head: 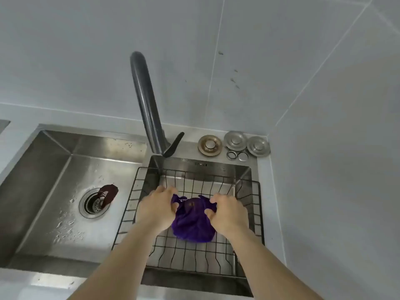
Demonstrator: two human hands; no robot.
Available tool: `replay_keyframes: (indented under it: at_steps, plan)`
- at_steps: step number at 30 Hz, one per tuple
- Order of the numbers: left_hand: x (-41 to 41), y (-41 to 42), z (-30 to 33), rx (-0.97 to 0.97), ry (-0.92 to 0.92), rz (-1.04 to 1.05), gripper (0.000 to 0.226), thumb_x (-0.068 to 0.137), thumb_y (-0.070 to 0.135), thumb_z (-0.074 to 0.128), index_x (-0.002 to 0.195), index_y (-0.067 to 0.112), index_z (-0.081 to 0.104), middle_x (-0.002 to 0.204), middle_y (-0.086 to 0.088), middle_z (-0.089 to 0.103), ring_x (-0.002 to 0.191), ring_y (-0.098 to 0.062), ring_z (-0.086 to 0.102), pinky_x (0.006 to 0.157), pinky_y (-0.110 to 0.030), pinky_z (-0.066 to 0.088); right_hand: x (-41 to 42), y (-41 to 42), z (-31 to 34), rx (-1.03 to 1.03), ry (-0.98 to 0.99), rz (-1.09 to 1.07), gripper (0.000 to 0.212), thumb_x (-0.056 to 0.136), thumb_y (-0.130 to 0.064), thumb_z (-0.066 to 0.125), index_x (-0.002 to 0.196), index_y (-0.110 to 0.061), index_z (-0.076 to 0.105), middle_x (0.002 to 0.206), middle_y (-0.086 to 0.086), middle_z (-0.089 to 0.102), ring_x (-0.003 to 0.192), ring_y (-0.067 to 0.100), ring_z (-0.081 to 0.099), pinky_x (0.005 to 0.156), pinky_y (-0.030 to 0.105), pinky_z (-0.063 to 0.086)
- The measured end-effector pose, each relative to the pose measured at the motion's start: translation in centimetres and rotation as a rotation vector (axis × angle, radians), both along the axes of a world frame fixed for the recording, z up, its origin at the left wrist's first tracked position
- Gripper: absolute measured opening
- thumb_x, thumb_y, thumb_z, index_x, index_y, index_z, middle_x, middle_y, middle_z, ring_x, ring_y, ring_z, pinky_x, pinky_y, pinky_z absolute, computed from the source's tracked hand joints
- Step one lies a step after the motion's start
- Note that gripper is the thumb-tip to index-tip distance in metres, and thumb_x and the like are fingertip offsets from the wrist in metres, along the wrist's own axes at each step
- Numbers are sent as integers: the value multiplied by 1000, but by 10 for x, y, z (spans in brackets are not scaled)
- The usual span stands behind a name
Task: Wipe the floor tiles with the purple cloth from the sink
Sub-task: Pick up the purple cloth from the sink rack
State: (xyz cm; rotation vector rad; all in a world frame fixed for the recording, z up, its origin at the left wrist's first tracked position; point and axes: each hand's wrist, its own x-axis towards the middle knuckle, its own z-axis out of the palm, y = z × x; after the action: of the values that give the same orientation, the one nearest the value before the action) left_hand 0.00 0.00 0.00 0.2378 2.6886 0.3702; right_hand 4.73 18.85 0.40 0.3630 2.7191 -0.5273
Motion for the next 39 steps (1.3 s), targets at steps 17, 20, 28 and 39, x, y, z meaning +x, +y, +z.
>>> replay_keyframes:
  at_steps: [17, 20, 28, 39]
  plan:
    - [-21, 4, -20, 84, 25, 175, 10, 99, 23, 53, 107, 27, 51, 94, 3, 63, 80, -24, 57, 68, -36, 44, -16, 6, -23, -35, 47, -156, 8, 94, -25, 62, 95, -27, 69, 89, -5, 70, 82, 20, 69, 70, 37, 60]
    - [-21, -4, 3, 123, 76, 181, 15, 99, 22, 52, 113, 28, 50, 96, 4, 61, 80, -22, 55, 68, -34, 42, -9, 6, -5, -24, 91, -199, 10, 94, -25, 61, 97, -29, 69, 90, -6, 71, 82, 20, 69, 66, 34, 57]
    - [16, -43, 81, 195, 298, 159, 19, 97, 22, 52, 112, 31, 44, 93, 8, 63, 75, -20, 54, 64, -32, 37, 42, -9, 75, 46, 252, -223, 21, 94, -18, 61, 103, -32, 74, 93, -7, 73, 78, 15, 60, 64, 28, 46]
    - [158, -143, 204, 409, 588, 171, 19, 97, 19, 56, 113, 28, 57, 108, 4, 73, 98, -31, 69, 75, -39, 50, 190, -82, 215, 90, 581, -311, 26, 91, -16, 59, 102, -33, 74, 101, 1, 74, 96, 34, 66, 71, 33, 41]
